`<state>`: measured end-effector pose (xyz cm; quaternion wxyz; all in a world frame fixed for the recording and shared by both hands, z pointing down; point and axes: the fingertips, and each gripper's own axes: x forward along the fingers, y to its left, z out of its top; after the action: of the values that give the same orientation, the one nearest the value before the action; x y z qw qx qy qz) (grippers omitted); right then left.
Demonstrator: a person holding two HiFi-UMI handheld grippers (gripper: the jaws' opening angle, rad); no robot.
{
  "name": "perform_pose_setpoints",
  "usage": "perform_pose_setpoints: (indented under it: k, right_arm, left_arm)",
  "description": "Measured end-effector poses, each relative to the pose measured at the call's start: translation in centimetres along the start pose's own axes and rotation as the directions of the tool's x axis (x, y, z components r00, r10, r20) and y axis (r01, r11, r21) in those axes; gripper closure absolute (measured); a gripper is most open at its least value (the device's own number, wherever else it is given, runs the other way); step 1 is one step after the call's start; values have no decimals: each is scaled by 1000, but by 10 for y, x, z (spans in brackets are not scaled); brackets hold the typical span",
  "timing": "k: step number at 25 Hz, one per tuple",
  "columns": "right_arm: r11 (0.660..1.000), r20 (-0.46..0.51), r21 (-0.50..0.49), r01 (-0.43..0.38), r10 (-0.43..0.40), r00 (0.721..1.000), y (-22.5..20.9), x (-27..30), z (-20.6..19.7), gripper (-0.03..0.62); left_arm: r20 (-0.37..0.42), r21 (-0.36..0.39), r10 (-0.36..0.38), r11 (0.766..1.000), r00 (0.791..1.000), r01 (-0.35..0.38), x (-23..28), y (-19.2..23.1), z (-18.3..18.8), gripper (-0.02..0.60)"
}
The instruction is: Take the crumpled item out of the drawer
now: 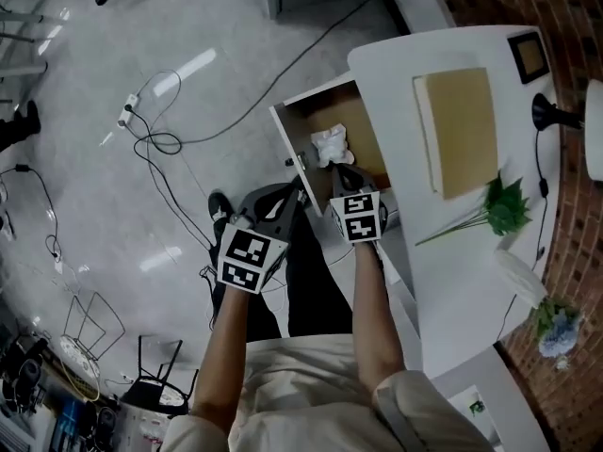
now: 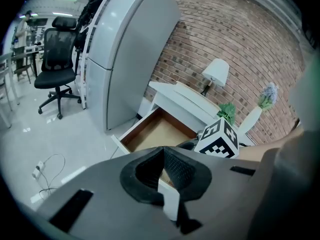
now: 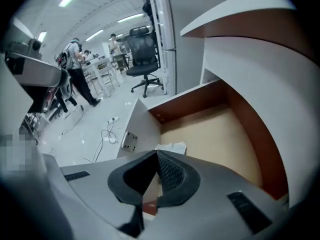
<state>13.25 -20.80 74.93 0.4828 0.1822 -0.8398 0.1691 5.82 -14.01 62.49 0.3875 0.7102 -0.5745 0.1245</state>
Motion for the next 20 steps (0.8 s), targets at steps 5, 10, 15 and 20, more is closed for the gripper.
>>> perform_pose_setpoints:
  k: [5, 10, 15, 20]
  right_arm:
    - [987, -46, -157, -19, 12, 999, 3, 19, 6, 569]
    - [975, -74, -216, -41, 25, 997, 0, 32, 2, 569]
    - [961, -116, -270, -57, 26, 993, -6, 43, -3, 562]
    - [957, -146, -280, -70, 29, 989, -14, 52, -7, 505]
  left_arm:
    - [-3, -24, 23, 999, 1000, -23, 11, 12, -12, 568]
    - [3, -32, 24, 999, 1000, -24, 30, 14, -16, 568]
    - [18, -35, 20, 999, 1000, -19, 48, 11, -12, 568]
    - [43, -61, 38, 997, 998, -36, 51, 8, -9, 568]
